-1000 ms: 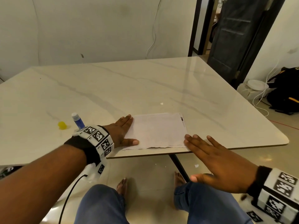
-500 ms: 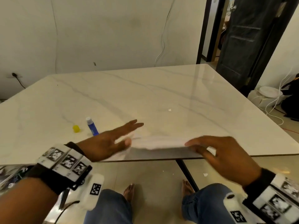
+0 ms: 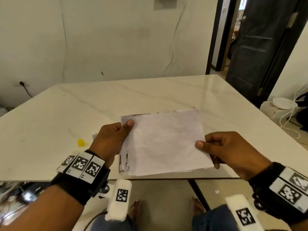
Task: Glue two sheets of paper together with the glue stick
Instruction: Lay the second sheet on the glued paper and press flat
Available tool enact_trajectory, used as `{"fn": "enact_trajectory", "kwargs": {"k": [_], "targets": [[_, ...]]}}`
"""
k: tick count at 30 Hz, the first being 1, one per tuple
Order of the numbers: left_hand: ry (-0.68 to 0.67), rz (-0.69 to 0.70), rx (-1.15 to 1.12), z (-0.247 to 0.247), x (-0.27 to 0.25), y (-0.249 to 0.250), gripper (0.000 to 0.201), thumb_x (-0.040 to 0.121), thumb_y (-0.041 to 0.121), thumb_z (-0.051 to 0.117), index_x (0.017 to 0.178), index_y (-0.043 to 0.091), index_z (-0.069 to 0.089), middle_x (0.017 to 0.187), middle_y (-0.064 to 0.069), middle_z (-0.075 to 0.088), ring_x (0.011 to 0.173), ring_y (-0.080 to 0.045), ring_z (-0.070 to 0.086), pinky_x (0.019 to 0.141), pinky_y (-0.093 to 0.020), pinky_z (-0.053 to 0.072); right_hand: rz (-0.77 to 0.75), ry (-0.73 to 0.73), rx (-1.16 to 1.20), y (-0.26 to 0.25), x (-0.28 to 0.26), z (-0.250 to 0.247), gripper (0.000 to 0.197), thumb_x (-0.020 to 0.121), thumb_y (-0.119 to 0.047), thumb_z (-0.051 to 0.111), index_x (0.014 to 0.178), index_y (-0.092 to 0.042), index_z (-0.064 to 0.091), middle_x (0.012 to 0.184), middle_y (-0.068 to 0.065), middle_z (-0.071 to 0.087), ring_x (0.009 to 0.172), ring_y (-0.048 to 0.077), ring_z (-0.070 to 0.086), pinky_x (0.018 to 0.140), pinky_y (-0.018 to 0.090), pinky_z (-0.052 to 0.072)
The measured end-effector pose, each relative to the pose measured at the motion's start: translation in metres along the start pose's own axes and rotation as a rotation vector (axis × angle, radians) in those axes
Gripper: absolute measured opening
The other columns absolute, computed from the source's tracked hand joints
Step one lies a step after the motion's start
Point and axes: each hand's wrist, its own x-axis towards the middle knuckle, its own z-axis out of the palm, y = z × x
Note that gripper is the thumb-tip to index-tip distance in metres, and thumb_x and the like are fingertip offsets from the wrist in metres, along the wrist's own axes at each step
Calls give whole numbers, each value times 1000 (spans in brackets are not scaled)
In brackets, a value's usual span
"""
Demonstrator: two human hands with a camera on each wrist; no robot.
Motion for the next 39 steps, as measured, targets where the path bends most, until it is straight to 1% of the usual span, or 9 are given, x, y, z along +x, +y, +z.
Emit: {"fn": "enact_trajectory", "kwargs": {"k": [3, 6, 10, 14, 16, 19, 26, 34, 39], "targets": [[-59, -128, 80, 1, -2, -21, 62, 77, 57, 66, 100, 0, 69, 84, -17, 73, 71, -26, 68, 66, -36, 57, 51, 98, -31, 23, 3, 7, 25, 85, -31, 75, 74, -9, 77, 51, 3, 61, 47, 24, 48, 51, 33, 46], [-181, -170, 162, 4, -6, -30, 45, 77, 40, 77, 110, 11, 69, 91, -8, 80, 82, -25, 77, 74, -39, 62, 113, 173, 32, 33, 11, 11, 27, 93, -32, 66, 80, -10, 77, 67, 10, 70, 48, 23, 53, 46, 29, 43], [-94, -126, 189, 1, -1, -38, 32, 84, 25, 77, 107, 5, 69, 90, -13, 79, 84, -28, 77, 79, -44, 63, 160, 217, 3, 37, 26, 15, 34, 99, -30, 57, 87, -4, 74, 69, 12, 59, 49, 21, 44, 37, 20, 37], [-2, -134, 154, -2, 2, -46, 23, 88, 15, 73, 107, 2, 68, 87, -16, 78, 78, -29, 77, 70, -41, 64, 161, 257, -41, 40, 39, 20, 33, 98, -34, 57, 85, -9, 75, 69, 11, 62, 54, 23, 50, 52, 33, 49], [46, -114, 203, -5, 3, -51, 17, 90, 16, 71, 104, 7, 68, 87, -12, 79, 78, -27, 77, 68, -39, 64, 143, 287, -110, 47, 44, 21, 33, 98, -36, 56, 84, -13, 75, 79, 11, 70, 67, 28, 60, 69, 46, 58], [82, -65, 283, -13, 4, -58, 12, 92, 22, 68, 102, 14, 69, 86, -5, 79, 76, -22, 77, 66, -35, 63, 81, 358, -229, 57, 42, 22, 27, 98, -37, 54, 94, -19, 74, 94, 3, 74, 85, 26, 67, 85, 49, 58], [83, -30, 270, -23, -5, -73, 14, 93, 22, 67, 104, 14, 70, 88, -3, 79, 79, -15, 77, 71, -30, 62, 11, 502, -231, 66, 28, 24, 19, 96, -23, 57, 109, -20, 71, 105, -2, 69, 96, 19, 62, 84, 31, 45], [319, 18, 267, -68, -20, -68, 28, 86, 39, 73, 91, 11, 71, 71, -9, 75, 66, -31, 73, 59, -39, 60, -16, 511, -273, 57, 21, 31, 17, 97, -23, 56, 107, -22, 70, 107, 6, 66, 98, 30, 63, 92, 49, 49], [433, 16, 377, -94, 5, -66, 60, 72, 48, 82, 119, 26, 53, 92, 1, 72, 79, -21, 72, 65, -41, 59, -12, 510, -232, 56, 20, 33, 17, 97, -24, 57, 106, -23, 70, 109, 5, 66, 99, 31, 62, 91, 48, 49]]}}
